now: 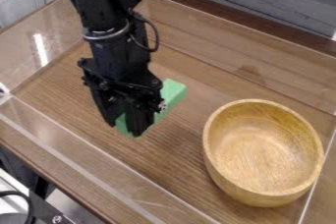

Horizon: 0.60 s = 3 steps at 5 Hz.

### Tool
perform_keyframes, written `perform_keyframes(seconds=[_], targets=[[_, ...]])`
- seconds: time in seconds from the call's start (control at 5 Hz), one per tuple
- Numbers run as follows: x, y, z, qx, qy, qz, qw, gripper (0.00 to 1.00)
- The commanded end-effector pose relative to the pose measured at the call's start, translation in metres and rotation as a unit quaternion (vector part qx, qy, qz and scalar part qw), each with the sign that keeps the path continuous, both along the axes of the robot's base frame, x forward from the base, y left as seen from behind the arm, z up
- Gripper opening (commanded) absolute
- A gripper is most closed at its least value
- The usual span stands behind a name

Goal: Put the green block in the brown bowl

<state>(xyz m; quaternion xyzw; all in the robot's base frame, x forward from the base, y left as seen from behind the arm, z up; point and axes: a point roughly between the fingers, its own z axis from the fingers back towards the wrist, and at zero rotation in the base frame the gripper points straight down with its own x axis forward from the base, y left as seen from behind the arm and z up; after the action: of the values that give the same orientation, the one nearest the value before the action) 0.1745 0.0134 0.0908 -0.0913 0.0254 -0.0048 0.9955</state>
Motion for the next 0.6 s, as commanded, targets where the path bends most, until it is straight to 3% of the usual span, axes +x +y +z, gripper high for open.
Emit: perform_keyframes(seconds=[0.0, 0.4], targets=[[0.0105, -0.0012, 0.0133, 0.004, -0.032, -0.001, 0.9995, 0.00], [0.0113, -0.0073, 0.0158, 0.001, -0.036, -0.001, 0.9993, 0.00]])
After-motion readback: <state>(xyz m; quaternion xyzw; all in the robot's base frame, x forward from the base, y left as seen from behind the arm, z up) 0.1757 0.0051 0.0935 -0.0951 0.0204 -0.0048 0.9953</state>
